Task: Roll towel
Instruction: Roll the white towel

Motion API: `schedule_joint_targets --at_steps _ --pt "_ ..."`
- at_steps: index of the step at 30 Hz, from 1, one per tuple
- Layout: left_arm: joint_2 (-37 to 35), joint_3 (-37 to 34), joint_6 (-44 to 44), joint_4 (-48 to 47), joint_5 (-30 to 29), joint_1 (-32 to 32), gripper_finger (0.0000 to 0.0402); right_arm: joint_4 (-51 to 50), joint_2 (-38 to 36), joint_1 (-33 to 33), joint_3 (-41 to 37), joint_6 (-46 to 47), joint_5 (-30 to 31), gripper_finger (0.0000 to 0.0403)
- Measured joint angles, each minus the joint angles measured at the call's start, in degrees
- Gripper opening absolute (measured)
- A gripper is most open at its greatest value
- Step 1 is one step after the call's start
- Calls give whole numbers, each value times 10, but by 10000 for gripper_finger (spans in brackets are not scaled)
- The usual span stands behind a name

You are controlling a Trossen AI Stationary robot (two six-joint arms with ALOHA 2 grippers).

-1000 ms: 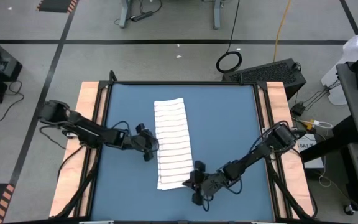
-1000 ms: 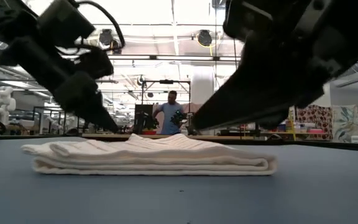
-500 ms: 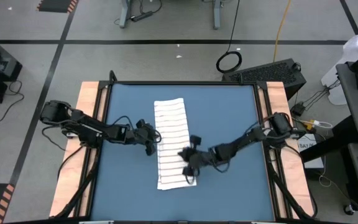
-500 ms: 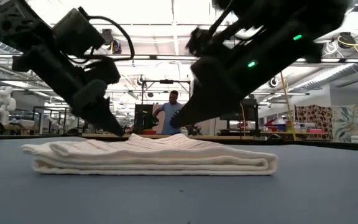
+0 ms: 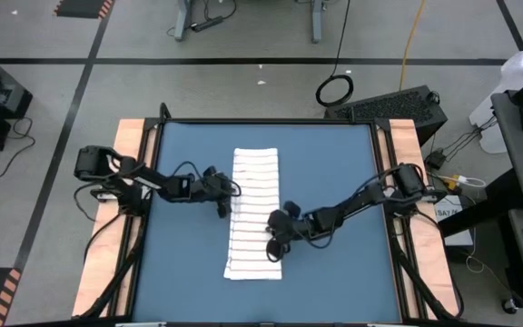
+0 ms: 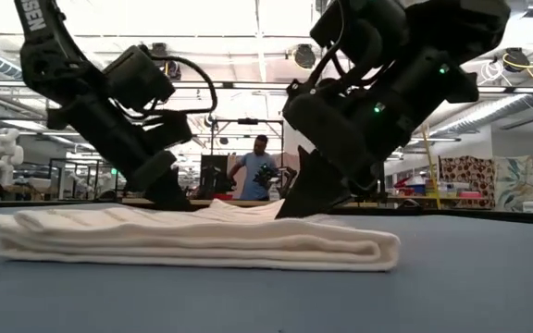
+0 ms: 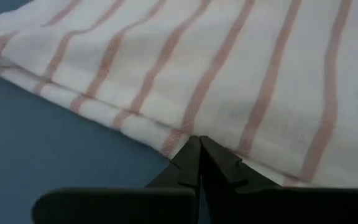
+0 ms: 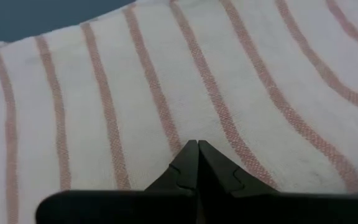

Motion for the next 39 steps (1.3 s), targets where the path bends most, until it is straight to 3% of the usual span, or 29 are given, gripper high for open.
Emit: schedule_joint_targets --at_steps 4,11,15,22,26,30,35,39 --pt "-5 5 29 21 19 10 13 2 1 8 0 23 42 0" --pt "-58 13 43 13 95 -8 13 0 -53 27 0 -91 59 0" --pt "-93 13 42 17 106 -73 13 0 -67 78 0 -128 35 0" --pt "-94 13 43 66 82 -241 20 2 -68 182 0 -90 44 3" --pt "-94 13 20 77 20 -323 59 18 -59 227 0 -82 105 29" --pt "-94 13 -15 80 -29 -388 129 75 -16 254 0 -81 154 73" --pt "-68 15 -38 141 -78 -461 216 185 47 257 0 -81 151 130" --pt "-23 46 -46 152 -117 -498 249 240 76 259 0 -91 162 167"
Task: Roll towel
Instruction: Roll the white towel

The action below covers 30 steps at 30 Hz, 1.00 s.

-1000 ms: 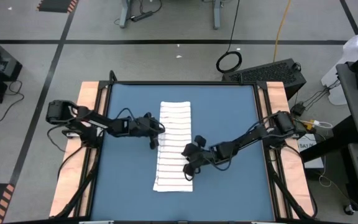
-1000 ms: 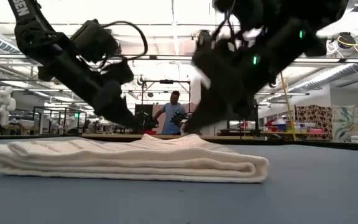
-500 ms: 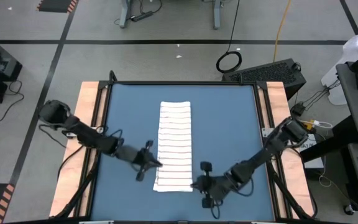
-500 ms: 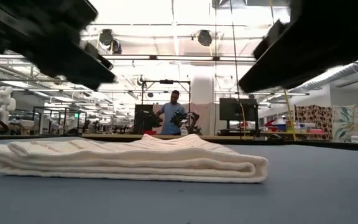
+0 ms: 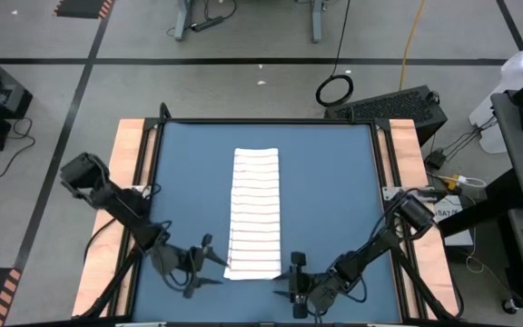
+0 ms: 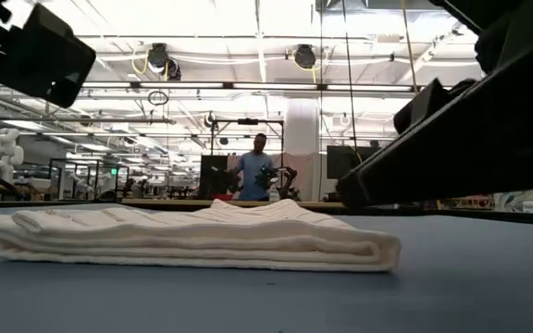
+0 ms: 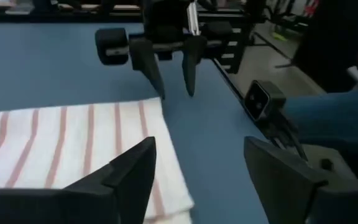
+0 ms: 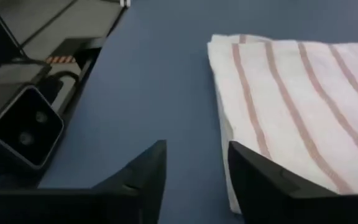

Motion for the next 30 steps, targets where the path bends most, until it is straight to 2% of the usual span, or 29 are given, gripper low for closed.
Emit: schedule_joint_targets --at_steps 7,17,24,30 --pt "106 78 21 -2 -39 -23 254 5 25 -1 0 -10 13 205" --pt "222 140 29 -3 -80 -25 254 7 30 -2 0 9 30 200" --pt "259 141 -7 -31 -83 -11 254 -7 30 1 14 -24 28 199" --pt "258 143 -59 -73 -64 -2 254 -66 29 -1 43 -53 43 199"
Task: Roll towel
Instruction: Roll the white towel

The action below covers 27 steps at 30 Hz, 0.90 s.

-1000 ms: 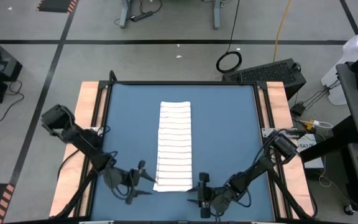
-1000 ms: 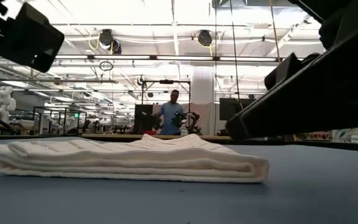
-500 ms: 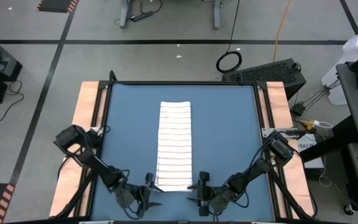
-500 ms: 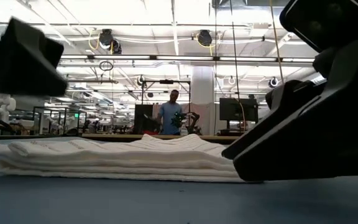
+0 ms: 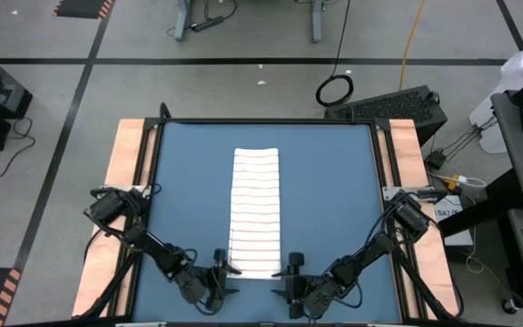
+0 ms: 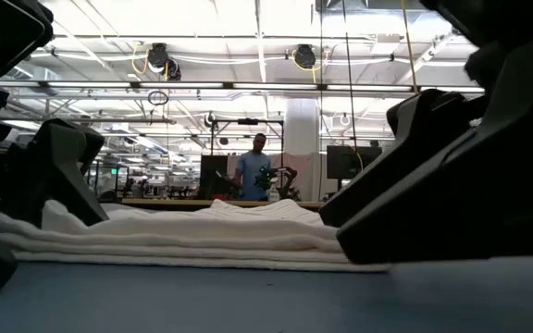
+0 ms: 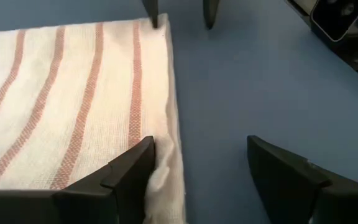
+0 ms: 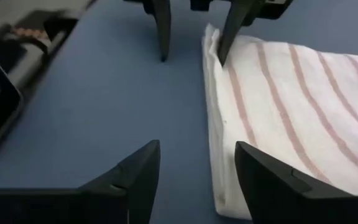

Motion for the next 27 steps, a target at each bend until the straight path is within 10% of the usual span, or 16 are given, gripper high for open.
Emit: schedule_joint_targets --at_steps 11,27 --pt "0 -1 -27 -23 12 1 232 -10 -2 0 6 4 -1 199" --pt "-5 -2 -65 -56 31 24 15 -65 -23 24 6 -16 15 199"
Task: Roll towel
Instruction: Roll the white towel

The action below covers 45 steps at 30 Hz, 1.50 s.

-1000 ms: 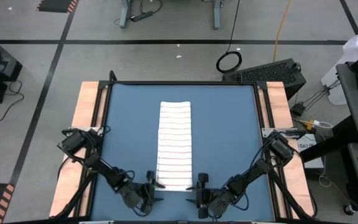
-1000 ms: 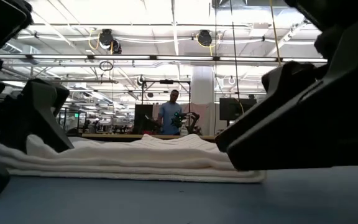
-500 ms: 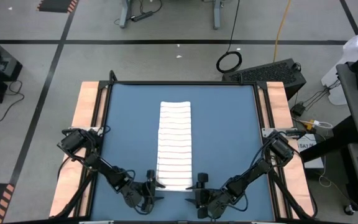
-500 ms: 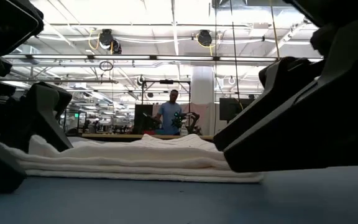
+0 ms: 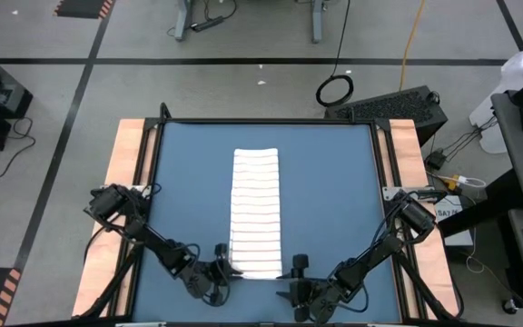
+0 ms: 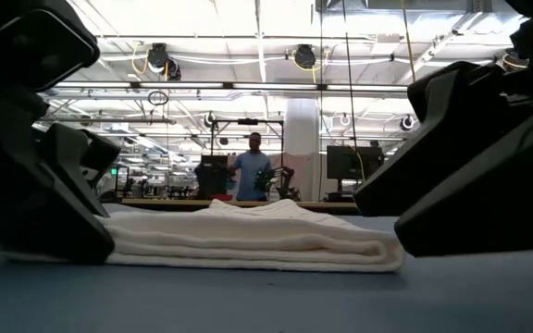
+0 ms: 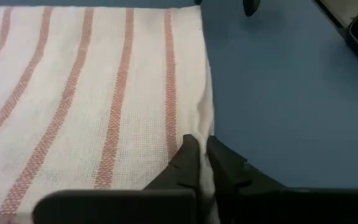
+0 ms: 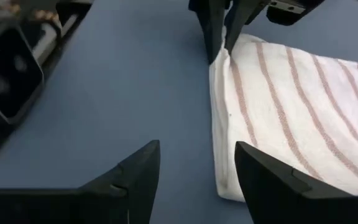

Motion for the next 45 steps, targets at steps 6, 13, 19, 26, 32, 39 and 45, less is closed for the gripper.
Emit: schedule_joint_targets --at_steps 6,13,19,26,32,39,45 --pt "-30 -1 -29 -11 19 7 24 -19 0 -1 0 -20 25 199" --pt "-59 -3 -63 -39 43 16 18 -14 9 -20 0 -22 -1 199" --pt "-60 -3 -74 -44 43 17 17 47 40 -35 0 -39 -7 199" --pt "-60 -3 -87 -44 44 17 16 35 45 -42 2 21 -22 141" --pt "-60 -3 -88 -43 27 17 37 24 45 -50 1 88 -41 32" --pt "-78 -3 -25 -37 -10 -4 96 21 34 -52 0 169 -46 20" --pt "-111 -3 42 -9 -86 -40 154 -4 -1 -61 -3 225 -60 5"
